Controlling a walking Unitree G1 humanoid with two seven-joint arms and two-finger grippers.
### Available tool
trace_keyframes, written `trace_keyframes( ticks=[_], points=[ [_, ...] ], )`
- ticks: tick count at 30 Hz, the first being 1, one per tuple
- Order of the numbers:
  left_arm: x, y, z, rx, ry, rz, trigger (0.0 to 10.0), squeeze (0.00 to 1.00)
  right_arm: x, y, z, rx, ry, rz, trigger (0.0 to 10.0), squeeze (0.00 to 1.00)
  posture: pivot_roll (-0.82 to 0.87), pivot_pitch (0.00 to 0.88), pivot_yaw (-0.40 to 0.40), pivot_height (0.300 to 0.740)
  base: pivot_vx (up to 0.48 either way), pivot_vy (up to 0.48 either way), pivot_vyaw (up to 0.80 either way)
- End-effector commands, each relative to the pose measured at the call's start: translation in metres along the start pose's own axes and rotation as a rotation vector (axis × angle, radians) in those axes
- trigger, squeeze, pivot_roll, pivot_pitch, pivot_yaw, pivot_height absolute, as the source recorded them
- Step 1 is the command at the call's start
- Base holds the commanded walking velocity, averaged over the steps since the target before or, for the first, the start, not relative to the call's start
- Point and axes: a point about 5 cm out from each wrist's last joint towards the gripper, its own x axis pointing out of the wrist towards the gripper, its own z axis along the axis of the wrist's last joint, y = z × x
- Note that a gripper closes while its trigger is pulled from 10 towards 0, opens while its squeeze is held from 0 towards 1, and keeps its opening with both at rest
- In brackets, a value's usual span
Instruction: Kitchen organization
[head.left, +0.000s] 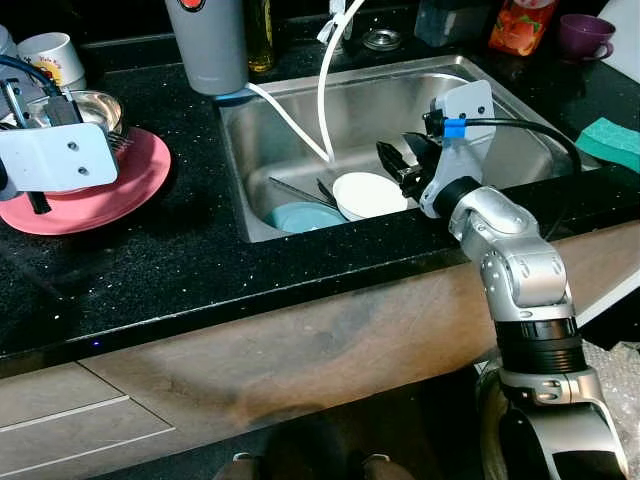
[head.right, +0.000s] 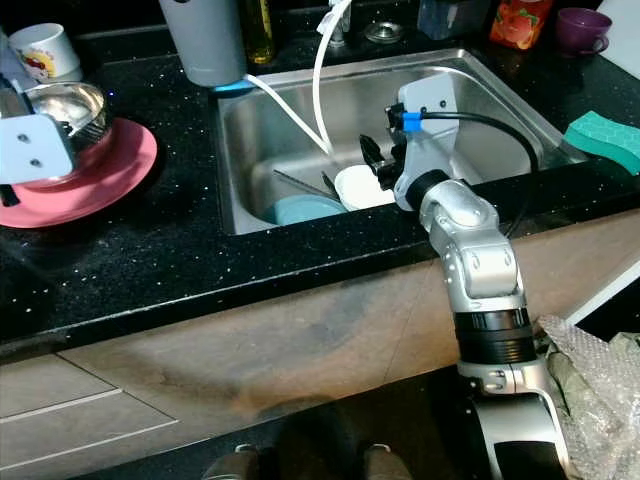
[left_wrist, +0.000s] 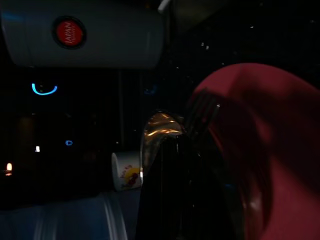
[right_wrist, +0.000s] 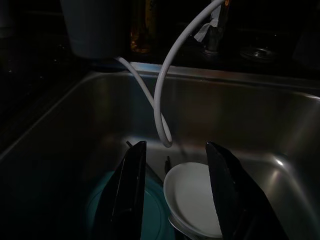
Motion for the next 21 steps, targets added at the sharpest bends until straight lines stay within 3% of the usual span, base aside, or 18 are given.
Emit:
trace_keyframes(
  ticks=[1,14,15,16,17,18,19,20,21],
  points=[
    [0.003,0.001,0.0,0.006,-0.011,0.021,0.0,0.0,0.0,0.003,-0.003,0.008,0.01,0.008,10.0,0.0,0.04,0.131,0.01,0.74,0.0,0.0,0.0],
    [0.005,0.013,0.004,0.014,-0.039,0.066,0.0,0.0,-0.001,0.002,-0.002,0.01,0.008,0.004,10.0,0.0,0.04,0.132,0.012,0.74,0.0,0.0,0.0],
    [0.005,0.014,0.007,-0.041,-0.058,0.05,1.9,0.0,-0.001,0.002,-0.002,0.01,0.008,0.004,10.0,0.0,0.04,0.134,0.012,0.74,0.0,0.0,0.0],
    [0.006,0.012,0.013,-0.127,-0.096,-0.002,10.0,0.0,-0.001,0.001,-0.002,0.009,0.009,0.003,10.0,0.0,0.04,0.134,0.011,0.74,0.0,0.0,0.0],
    [0.006,0.011,0.018,-0.187,-0.13,-0.043,10.0,0.0,-0.001,0.001,-0.002,0.008,0.009,0.003,10.0,0.0,0.04,0.134,0.011,0.74,0.0,0.0,0.0],
    [0.006,0.011,0.018,-0.187,-0.13,-0.043,10.0,0.0,-0.001,0.001,-0.002,0.008,0.009,0.003,10.0,0.0,0.04,0.134,0.011,0.74,0.0,0.0,0.0],
    [0.006,0.011,0.027,-0.281,-0.189,-0.079,10.0,0.88,-0.001,0.001,-0.002,0.008,0.009,0.003,10.0,0.0,0.04,0.133,0.011,0.74,0.0,0.0,0.0],
    [0.006,0.011,0.027,-0.281,-0.189,-0.079,10.0,0.88,-0.001,0.001,-0.002,0.008,0.009,0.003,10.0,0.0,0.04,0.133,0.011,0.74,0.0,0.0,0.0],
    [0.006,0.011,0.035,-0.348,-0.241,-0.119,10.0,1.0,-0.001,0.001,-0.002,0.008,0.009,0.003,10.0,0.0,0.04,0.133,0.01,0.74,0.0,0.0,0.0]
  ],
)
